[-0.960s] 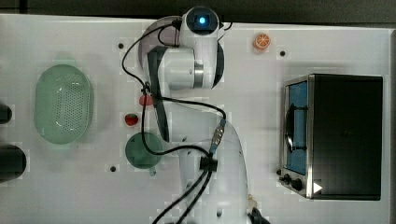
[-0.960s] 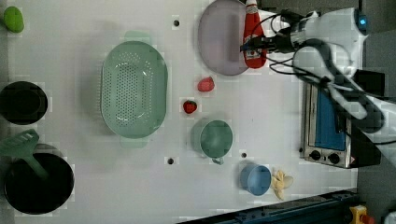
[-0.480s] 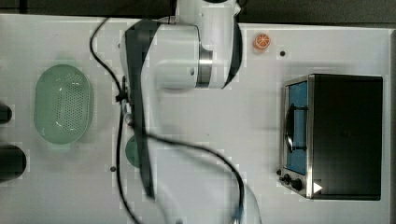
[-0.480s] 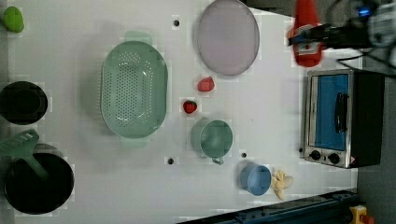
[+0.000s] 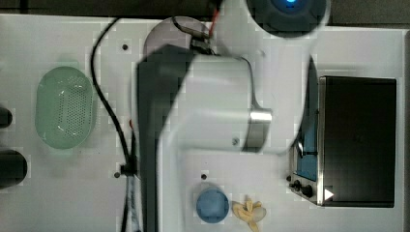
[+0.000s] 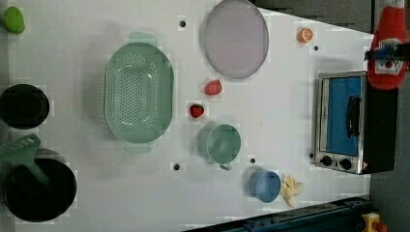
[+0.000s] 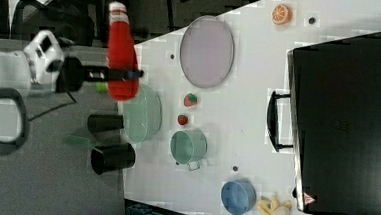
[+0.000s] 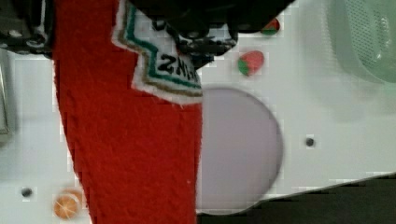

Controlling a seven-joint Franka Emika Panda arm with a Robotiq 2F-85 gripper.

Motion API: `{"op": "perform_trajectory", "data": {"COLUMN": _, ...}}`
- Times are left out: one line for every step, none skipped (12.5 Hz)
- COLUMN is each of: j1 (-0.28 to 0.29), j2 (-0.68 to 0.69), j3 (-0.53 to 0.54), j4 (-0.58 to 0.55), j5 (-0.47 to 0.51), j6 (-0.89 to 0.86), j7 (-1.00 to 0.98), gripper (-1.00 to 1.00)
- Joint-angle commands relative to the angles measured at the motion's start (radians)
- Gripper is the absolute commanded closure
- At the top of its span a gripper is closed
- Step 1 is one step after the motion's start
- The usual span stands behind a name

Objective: Pick ketchup from plate and place it on table.

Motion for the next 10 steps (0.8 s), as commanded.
{"op": "perform_trajectory", "data": {"j1": -0.019, "j2": 0.015, "j3": -0.028, "j4": -0.176, "j5": -0.001, "j6": -0.023, "j7": 0.038, "gripper": -0.19}}
{"op": "perform_trajectory", "data": {"j1": -0.019, "j2": -0.006, "j3": -0.035, "j4": -0.224, "j5": -0.001, "j6": -0.013, "j7": 0.038, "gripper": -0.19}}
{"op": "perform_trajectory", "data": {"j1": -0.019, "j2": -0.022, "j3": -0.040, "j4": -0.272, "j5": -0.001, "j6": 0.007, "j7": 0.038, "gripper": -0.19}}
{"op": "perform_trajectory", "data": {"j1": -0.019, "j2": -0.034, "j3": -0.042, "j4": -0.321, "j5": -0.001, "j6": 0.039, "j7": 0.038, "gripper": -0.19}}
{"op": "perform_trajectory", "data": {"j1": -0.019, "j2": -0.039, "j3": -0.042, "j4": -0.367, "j5": -0.001, "j6": 0.084, "j7": 0.038, "gripper": -0.19}}
{"op": "perform_trajectory", "data": {"j1": -0.018, "j2": -0.038, "j3": -0.042, "j4": -0.411, "j5": -0.001, "j6": 0.136, "j7": 0.039, "gripper": -0.19}}
{"op": "perform_trajectory", "data": {"j1": -0.018, "j2": -0.031, "j3": -0.040, "j4": -0.452, "j5": 0.000, "j6": 0.189, "j7": 0.039, "gripper": -0.19}}
{"op": "perform_trajectory", "data": {"j1": -0.018, "j2": -0.021, "j3": -0.040, "j4": -0.493, "j5": 0.000, "j6": 0.239, "j7": 0.039, "gripper": -0.19}}
{"op": "perform_trajectory", "data": {"j1": -0.018, "j2": -0.007, "j3": -0.040, "j4": -0.528, "j5": 0.000, "j6": 0.287, "j7": 0.039, "gripper": -0.19}}
{"op": "perform_trajectory", "data": {"j1": -0.018, "j2": 0.011, "j3": -0.040, "j4": -0.554, "j5": 0.001, "j6": 0.338, "j7": 0.038, "gripper": -0.19}}
